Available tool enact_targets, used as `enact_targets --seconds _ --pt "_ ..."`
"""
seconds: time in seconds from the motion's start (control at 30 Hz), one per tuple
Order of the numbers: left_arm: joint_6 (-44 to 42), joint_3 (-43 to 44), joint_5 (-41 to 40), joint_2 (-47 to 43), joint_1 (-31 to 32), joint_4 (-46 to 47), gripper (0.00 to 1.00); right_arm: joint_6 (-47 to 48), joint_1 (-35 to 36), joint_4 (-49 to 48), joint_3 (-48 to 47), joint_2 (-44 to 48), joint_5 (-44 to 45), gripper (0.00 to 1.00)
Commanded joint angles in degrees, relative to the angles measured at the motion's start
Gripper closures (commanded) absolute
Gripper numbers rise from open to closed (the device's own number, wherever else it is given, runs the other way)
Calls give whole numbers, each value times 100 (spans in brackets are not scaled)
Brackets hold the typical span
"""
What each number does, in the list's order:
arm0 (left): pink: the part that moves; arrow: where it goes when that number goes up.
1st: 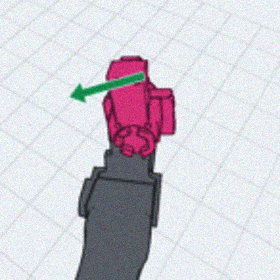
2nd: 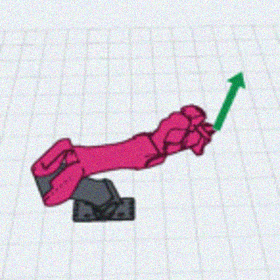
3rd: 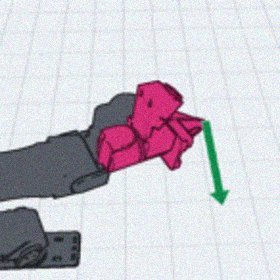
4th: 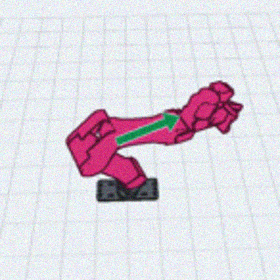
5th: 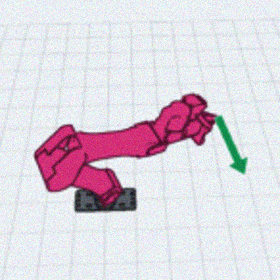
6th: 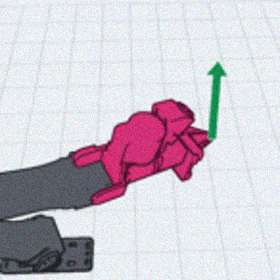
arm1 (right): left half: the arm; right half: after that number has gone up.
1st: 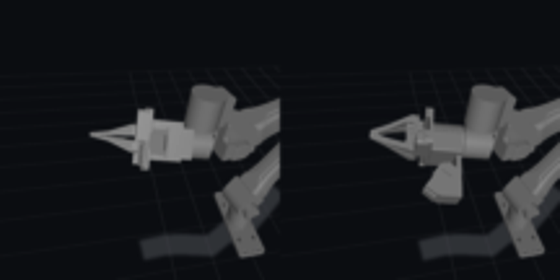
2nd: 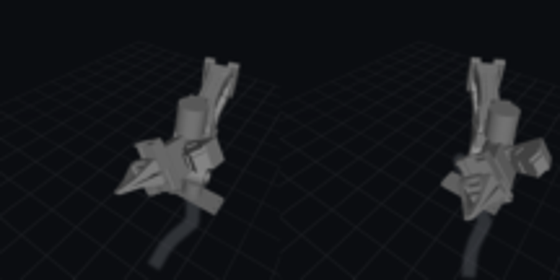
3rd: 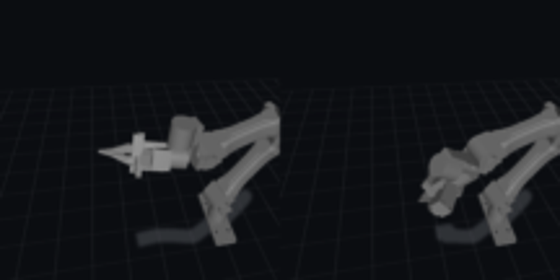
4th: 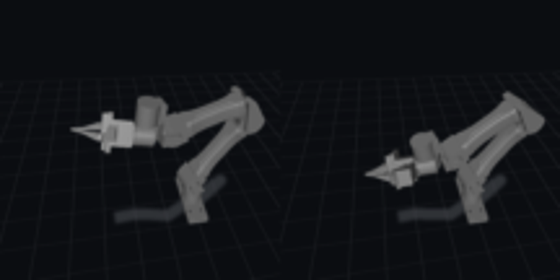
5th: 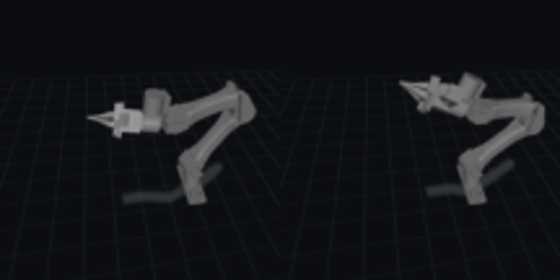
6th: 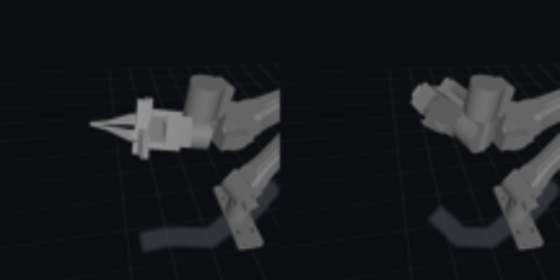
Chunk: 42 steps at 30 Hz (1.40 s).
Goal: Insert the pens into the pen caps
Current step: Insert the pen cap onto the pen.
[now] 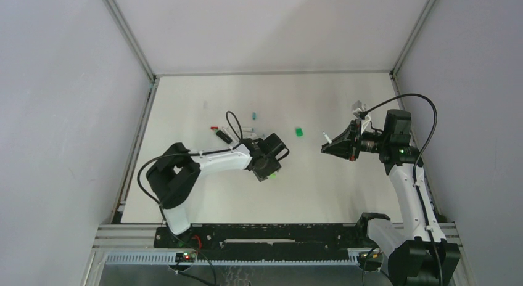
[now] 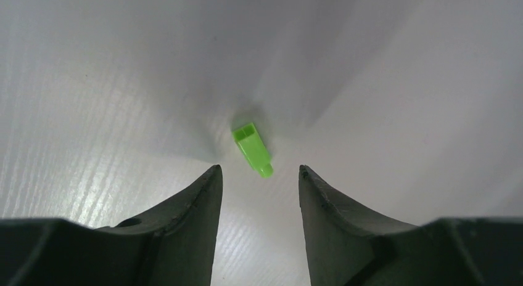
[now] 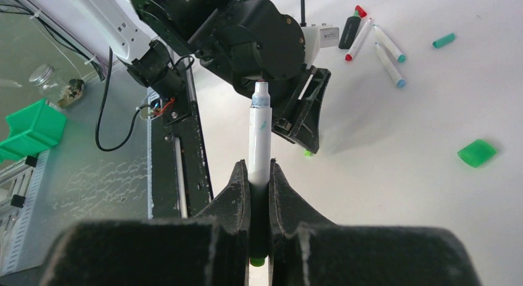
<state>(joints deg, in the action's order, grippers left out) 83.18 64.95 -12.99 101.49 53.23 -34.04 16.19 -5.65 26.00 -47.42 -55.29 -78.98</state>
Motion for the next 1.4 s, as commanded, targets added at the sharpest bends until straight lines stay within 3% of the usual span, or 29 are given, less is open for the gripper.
enact_targets --seconds 0.0,0.2,0.4,0.6,0.9,1.37 --pt "120 230 51 129 -71 -145 49 95 -41 34 -206 106 -137 100" --pt "25 254 56 319 -187 -164 55 95 -41 38 -206 118 -135 100" --pt "-212 325 129 443 -296 -199 71 104 -59 37 -206 125 -142 100" --pt "-563 393 142 525 -328 -151 78 104 -59 42 -206 124 -147 100" --pt "-1499 475 282 821 -498 -219 70 113 -62 43 -206 124 -162 100" --pt "-2382 995 482 1676 -593 -1552 75 60 -89 19 -206 198 -247 100"
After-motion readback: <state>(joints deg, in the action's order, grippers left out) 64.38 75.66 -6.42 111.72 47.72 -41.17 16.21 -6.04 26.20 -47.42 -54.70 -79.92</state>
